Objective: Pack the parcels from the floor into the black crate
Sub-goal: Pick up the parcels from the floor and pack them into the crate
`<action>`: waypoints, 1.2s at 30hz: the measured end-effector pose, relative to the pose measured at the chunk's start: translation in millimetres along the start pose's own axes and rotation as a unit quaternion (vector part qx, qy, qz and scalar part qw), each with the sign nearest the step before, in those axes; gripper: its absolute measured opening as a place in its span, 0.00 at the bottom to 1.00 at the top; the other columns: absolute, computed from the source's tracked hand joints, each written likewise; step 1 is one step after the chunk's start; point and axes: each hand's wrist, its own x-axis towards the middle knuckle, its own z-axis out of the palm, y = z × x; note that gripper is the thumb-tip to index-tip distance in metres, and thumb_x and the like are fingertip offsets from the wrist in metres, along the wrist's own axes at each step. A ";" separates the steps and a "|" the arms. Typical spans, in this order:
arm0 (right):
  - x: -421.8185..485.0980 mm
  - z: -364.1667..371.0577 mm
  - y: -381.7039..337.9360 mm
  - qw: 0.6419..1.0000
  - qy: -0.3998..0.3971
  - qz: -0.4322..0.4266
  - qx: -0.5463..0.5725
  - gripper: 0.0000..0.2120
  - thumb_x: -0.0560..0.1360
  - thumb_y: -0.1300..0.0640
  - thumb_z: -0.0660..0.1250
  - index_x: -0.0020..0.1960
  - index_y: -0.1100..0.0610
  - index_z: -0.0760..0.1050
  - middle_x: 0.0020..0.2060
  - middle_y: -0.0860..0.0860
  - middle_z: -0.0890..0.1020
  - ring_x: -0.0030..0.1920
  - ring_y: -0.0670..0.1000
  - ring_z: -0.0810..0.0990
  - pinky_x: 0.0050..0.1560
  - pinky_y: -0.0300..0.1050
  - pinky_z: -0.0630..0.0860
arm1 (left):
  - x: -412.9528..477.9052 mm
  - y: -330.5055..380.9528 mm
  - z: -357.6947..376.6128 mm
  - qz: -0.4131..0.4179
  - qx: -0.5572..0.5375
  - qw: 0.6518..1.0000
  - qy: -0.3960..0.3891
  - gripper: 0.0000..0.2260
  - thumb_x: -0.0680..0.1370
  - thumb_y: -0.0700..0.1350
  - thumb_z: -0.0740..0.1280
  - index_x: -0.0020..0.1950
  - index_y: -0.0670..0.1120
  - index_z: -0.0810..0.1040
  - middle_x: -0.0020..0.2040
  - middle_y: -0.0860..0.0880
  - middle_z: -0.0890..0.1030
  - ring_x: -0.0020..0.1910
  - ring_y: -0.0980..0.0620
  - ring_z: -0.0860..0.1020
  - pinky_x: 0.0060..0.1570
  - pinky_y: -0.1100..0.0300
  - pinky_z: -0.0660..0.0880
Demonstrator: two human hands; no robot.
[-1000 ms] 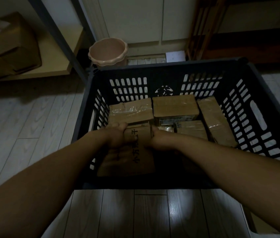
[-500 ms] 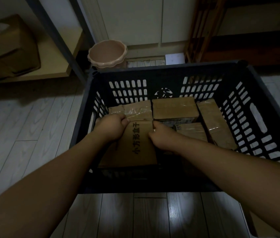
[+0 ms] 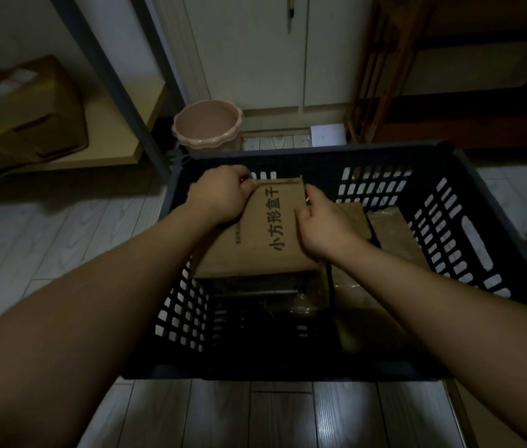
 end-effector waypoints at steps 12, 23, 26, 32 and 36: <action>10.6 -90.9 68.2 0.958 0.122 0.054 -0.255 0.23 0.79 0.58 0.58 0.70 0.39 0.65 0.56 0.50 0.78 0.45 0.50 0.75 0.40 0.45 0.73 | 8.4 81.8 42.2 0.075 -0.207 0.975 -0.026 0.10 0.72 0.41 0.71 0.46 0.53 0.73 0.52 0.53 0.70 0.51 0.56 0.72 0.49 0.63 0.69; 1.0 -119.2 120.4 0.937 0.123 0.018 -0.325 0.20 0.78 0.60 0.58 0.69 0.54 0.68 0.58 0.58 0.73 0.52 0.57 0.73 0.45 0.46 0.71 | 14.2 126.6 91.4 0.136 -0.124 0.982 -0.052 0.16 0.77 0.49 0.66 0.65 0.51 0.75 0.71 0.50 0.66 0.74 0.47 0.59 0.70 0.56 0.57; -6.0 -115.5 124.3 0.913 0.116 -0.070 -0.384 0.20 0.80 0.50 0.57 0.71 0.53 0.68 0.65 0.57 0.69 0.63 0.58 0.67 0.59 0.50 0.67 | -9.4 116.6 94.1 0.136 -0.038 0.976 -0.168 0.38 0.72 0.62 0.67 0.77 0.56 0.54 0.78 0.55 0.40 0.76 0.46 0.38 0.73 0.44 0.45; -5.8 -124.1 107.8 0.892 -0.069 -0.027 -0.446 0.39 0.75 0.30 0.50 0.78 0.49 0.45 0.78 0.54 0.46 0.77 0.56 0.44 0.75 0.54 0.42 | -20.2 120.8 103.4 0.140 -0.035 0.966 -0.216 0.51 0.68 0.58 0.73 0.77 0.54 0.40 0.75 0.59 0.32 0.77 0.50 0.43 0.75 0.49 0.53; 3.7 -130.4 108.8 0.892 -0.041 -0.026 -0.449 0.28 0.81 0.41 0.48 0.78 0.48 0.48 0.78 0.55 0.48 0.77 0.57 0.45 0.74 0.54 0.42 | -13.1 137.0 117.3 0.148 -0.062 0.978 -0.135 0.46 0.70 0.59 0.71 0.78 0.48 0.46 0.77 0.55 0.38 0.77 0.51 0.46 0.75 0.53 0.51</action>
